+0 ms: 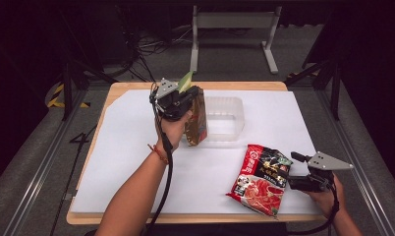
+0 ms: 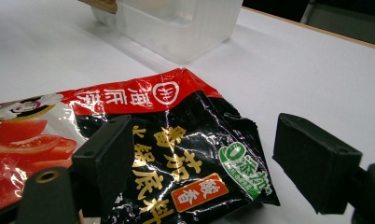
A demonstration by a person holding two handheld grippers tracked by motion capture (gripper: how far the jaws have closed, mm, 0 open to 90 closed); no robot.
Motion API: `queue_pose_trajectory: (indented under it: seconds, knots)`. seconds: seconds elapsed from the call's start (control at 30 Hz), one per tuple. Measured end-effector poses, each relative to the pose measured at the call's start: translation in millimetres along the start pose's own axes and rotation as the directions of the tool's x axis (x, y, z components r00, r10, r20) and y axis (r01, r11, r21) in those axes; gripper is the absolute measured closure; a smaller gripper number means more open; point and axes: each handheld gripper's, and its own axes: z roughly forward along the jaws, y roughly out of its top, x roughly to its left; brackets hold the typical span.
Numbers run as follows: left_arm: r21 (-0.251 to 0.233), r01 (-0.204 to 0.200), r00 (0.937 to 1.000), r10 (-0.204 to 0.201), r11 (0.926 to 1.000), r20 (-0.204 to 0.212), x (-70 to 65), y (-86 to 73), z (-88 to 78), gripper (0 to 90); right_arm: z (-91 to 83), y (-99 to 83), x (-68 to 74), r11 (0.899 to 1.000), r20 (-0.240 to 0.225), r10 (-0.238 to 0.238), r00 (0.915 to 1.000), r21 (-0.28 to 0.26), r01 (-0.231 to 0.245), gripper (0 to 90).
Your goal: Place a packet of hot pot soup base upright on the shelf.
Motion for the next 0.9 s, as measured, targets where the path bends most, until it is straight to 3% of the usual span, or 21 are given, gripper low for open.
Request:
queue_pose_trajectory:
  seconds: [0.2,0.4,0.43,0.6,0.67,0.8,0.9]
  knots:
    - [-0.027,0.008,0.9998,-0.008,0.9996,-0.016,-1.6,7.6,9.4,85.6,0.0,-0.5,-0.1,1.0,0.001,-0.003,1.0,0.004,0.003,20.8]
    - [-0.036,-0.03,0.9988,0.029,0.9989,-0.039,-8.4,12.4,17.7,85.6,-0.2,-0.8,0.1,1.0,0.001,-0.006,1.0,0.005,0.006,20.8]
    - [-0.04,-0.02,0.9994,0.019,0.999,-0.03,-8.1,13.5,19.7,85.6,-0.2,-0.9,0.1,1.0,0.0,-0.006,1.0,0.005,0.006,20.8]
    - [-0.044,-0.056,0.9962,0.053,0.9975,-0.069,-8.8,17.2,26.6,85.6,-0.5,-1.0,-0.1,1.0,0.0,-0.007,1.0,0.005,0.007,20.8]
    - [-0.05,-0.03,0.998,0.027,0.9983,-0.057,-6.5,18.8,29.1,85.6,-0.7,-0.9,0.0,1.0,0.0,-0.009,1.0,0.004,0.009,20.8]
    - [-0.049,-0.045,0.9959,0.041,0.9978,-0.081,-6.2,23.4,36.0,85.5,-0.9,-1.2,-0.4,1.0,0.0,-0.009,1.0,0.004,0.009,20.8]
    - [-0.05,-0.032,0.9972,0.029,0.9982,-0.069,-6.0,22.6,39.4,85.5,-1.1,-1.2,-0.7,1.0,0.001,-0.008,1.0,0.005,0.008,20.8]
